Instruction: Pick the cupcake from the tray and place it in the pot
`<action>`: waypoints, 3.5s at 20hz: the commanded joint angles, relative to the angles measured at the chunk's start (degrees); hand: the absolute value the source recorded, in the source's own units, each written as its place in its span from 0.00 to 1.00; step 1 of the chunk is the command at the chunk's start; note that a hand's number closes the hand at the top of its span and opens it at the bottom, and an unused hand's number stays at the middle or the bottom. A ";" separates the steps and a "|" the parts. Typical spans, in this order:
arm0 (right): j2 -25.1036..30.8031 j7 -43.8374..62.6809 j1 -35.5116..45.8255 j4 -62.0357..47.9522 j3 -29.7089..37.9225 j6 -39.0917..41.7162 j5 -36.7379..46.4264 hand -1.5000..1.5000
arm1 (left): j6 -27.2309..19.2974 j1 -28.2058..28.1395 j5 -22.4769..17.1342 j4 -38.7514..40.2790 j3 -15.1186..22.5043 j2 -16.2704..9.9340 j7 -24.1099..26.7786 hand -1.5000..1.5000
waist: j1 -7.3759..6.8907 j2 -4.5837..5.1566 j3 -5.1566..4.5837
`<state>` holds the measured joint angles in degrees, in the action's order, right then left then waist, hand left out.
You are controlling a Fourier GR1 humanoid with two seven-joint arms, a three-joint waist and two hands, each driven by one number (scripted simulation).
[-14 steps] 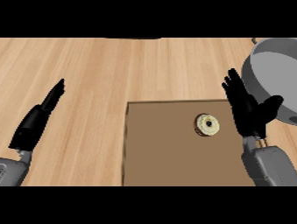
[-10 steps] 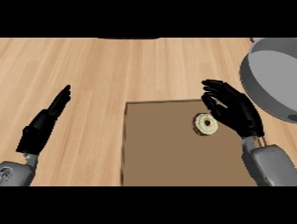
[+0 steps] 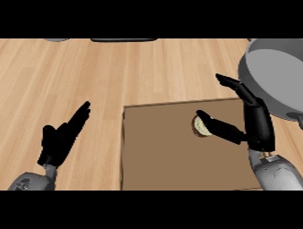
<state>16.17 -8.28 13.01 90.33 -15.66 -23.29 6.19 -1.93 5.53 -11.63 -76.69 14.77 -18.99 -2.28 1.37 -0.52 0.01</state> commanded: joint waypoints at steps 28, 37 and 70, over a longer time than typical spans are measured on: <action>7.64 38.78 2.06 2.06 -3.07 28.32 -2.21 0.00 | 3.21 0.21 1.14 -4.83 -2.14 2.91 -8.00 0.50 | -1.66 0.55 0.03; 5.30 30.82 -1.85 1.39 5.43 30.72 1.73 0.00 | 5.25 -2.25 5.12 -3.00 -4.12 6.24 -4.52 0.50 | -1.44 0.50 0.00; -9.00 -4.19 -0.82 -30.24 10.96 36.55 -1.88 1.00 | 8.54 -3.18 9.44 -2.45 -7.71 8.76 -3.32 0.50 | -1.89 0.63 0.02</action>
<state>8.95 -11.05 12.61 65.48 -4.77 11.89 5.24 6.07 4.63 -2.86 -79.38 7.23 -9.62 -8.22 0.14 -1.34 -1.07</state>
